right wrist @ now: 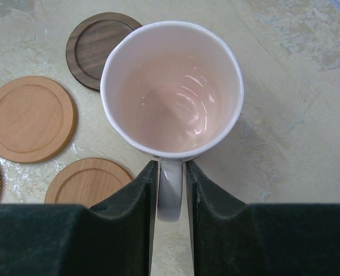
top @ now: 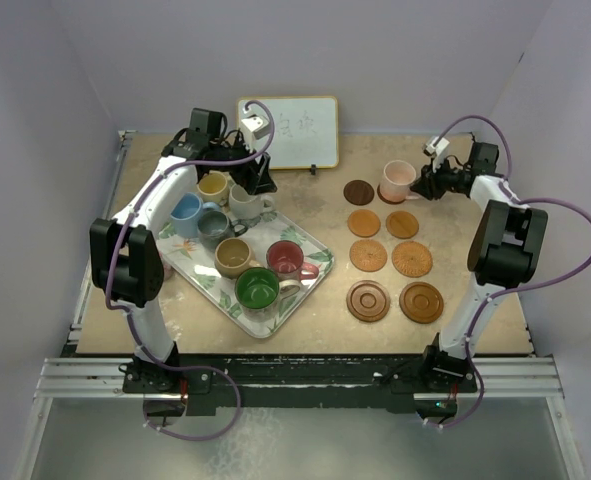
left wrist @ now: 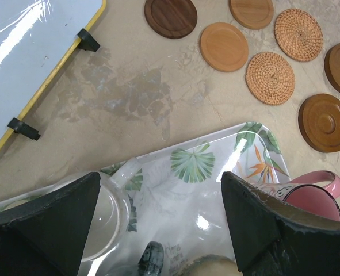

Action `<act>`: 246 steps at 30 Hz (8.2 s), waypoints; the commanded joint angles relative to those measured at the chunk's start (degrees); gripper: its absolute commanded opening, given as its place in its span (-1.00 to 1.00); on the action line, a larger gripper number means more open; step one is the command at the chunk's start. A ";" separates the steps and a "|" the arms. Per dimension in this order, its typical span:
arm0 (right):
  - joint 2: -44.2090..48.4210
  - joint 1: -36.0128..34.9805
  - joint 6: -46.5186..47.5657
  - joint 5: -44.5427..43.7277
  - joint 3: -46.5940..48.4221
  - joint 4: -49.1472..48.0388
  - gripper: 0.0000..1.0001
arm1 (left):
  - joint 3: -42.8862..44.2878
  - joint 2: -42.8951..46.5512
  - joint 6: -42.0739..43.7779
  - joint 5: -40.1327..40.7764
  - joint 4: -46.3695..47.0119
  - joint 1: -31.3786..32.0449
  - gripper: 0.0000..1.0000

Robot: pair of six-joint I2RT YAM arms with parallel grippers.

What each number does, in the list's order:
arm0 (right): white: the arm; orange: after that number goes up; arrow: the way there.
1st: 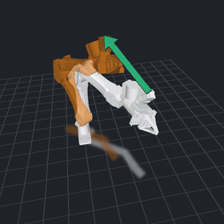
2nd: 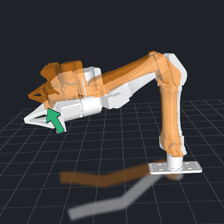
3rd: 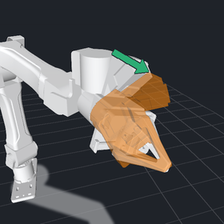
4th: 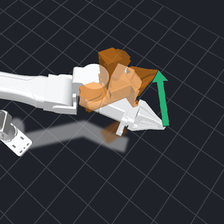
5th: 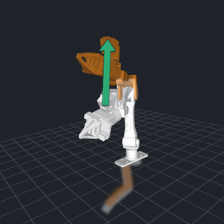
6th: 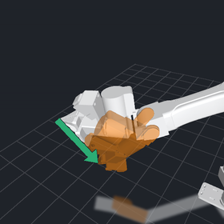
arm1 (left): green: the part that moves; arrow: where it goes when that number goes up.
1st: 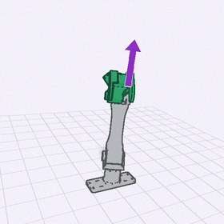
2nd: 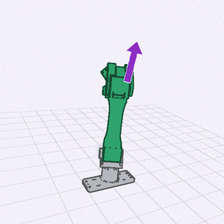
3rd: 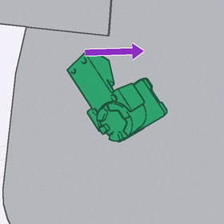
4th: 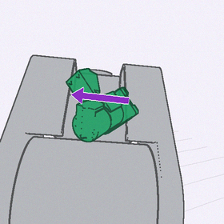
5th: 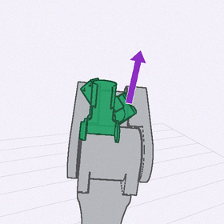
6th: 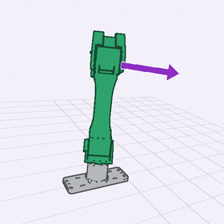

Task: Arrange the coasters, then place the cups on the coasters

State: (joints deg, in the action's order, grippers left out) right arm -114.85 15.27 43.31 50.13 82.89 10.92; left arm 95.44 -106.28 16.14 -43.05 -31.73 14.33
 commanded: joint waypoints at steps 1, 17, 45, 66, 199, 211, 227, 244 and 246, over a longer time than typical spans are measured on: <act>-0.21 0.28 1.14 0.29 0.15 0.60 -0.38 | 2.01 1.07 1.87 -1.69 0.35 0.26 0.65; 3.07 0.79 -0.45 -2.00 3.23 5.59 -0.14 | 0.38 2.57 1.76 1.24 0.23 0.15 0.68; 29.45 0.73 -12.29 -17.76 -5.10 24.36 0.11 | 11.28 -3.57 2.93 33.40 -12.60 0.35 0.20; 35.76 0.69 -18.07 -16.69 -11.64 23.24 0.07 | 22.76 -15.92 5.28 36.18 -18.87 0.87 -0.12; 2.92 -35.57 -16.02 -4.82 5.61 3.66 -1.00 | 2.88 0.24 -10.53 19.32 10.10 11.10 -0.94; 9.41 -31.79 -14.49 -7.55 3.58 6.24 -1.00 | 4.49 1.20 -9.22 19.58 10.39 7.36 -0.82; 8.74 -20.90 -14.69 -18.13 4.57 -5.30 -1.00 | 1.64 1.60 -8.96 19.84 11.05 2.43 0.34; 9.25 -20.85 -18.65 -28.07 -0.56 -11.62 -1.00 | 1.63 -0.27 -10.05 18.79 12.32 2.22 0.58; 9.08 -21.01 -19.30 -28.97 -1.17 -12.20 -1.00 | 1.83 -0.41 -10.33 18.41 12.46 2.23 0.58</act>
State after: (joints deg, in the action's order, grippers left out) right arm -108.47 -5.30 26.11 22.37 81.60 6.66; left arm 96.64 -107.87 6.57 -22.57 -22.70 16.93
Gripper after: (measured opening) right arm 0.216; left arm 0.787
